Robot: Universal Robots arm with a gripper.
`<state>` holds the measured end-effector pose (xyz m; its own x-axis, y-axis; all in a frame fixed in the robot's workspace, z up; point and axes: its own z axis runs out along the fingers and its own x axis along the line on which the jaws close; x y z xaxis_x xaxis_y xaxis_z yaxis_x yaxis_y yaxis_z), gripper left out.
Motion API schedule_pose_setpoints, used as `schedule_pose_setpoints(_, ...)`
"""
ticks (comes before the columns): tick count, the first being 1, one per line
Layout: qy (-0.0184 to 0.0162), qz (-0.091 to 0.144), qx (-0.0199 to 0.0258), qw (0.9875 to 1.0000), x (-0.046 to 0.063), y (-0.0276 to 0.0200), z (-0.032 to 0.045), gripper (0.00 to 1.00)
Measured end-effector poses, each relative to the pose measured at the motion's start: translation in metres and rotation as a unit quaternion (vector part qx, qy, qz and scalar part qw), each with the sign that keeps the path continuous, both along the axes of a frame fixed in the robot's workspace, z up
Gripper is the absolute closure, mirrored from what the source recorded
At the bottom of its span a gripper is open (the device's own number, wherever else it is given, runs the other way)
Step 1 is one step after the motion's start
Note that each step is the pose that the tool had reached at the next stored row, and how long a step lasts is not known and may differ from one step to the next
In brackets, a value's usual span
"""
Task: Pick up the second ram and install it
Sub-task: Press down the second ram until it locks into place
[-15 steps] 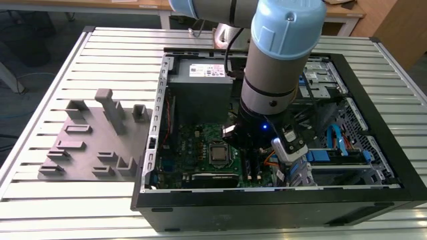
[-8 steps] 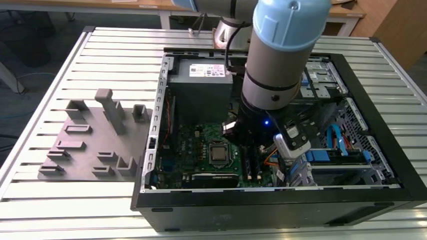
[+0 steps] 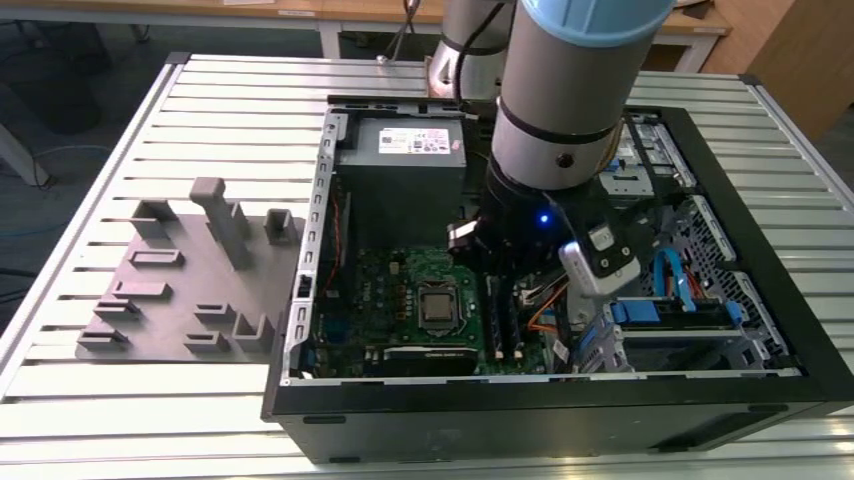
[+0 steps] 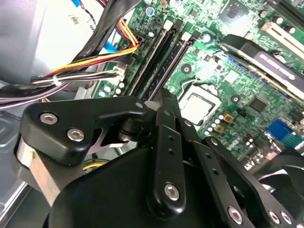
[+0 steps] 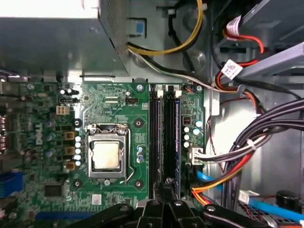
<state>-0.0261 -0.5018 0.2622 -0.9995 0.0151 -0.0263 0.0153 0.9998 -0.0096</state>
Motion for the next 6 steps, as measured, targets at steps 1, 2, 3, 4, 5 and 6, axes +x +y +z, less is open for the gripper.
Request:
schedule_pose_setpoints(1,0.0000,0.000,0.0001,1.0000,0.0000,0.0000,-0.0001,0.93)
schedule_pose_setpoints(2,0.0000,0.000,0.0001,1.0000,0.0000,0.0000,-0.0001,0.93)
schedule_pose_setpoints(3,-0.0001,0.000,0.0002,1.0000,0.0000,0.0000,-0.0001,0.93)
schedule_pose_setpoints(4,0.0000,0.000,0.0001,1.0000,0.0000,0.0000,0.0000,0.93)
schedule_pose_setpoints(5,0.0000,0.000,0.0000,1.0000,0.0000,0.0000,0.0001,0.93)
schedule_pose_setpoints(6,0.0000,0.000,0.0000,1.0000,0.0000,0.0000,0.0001,0.93)
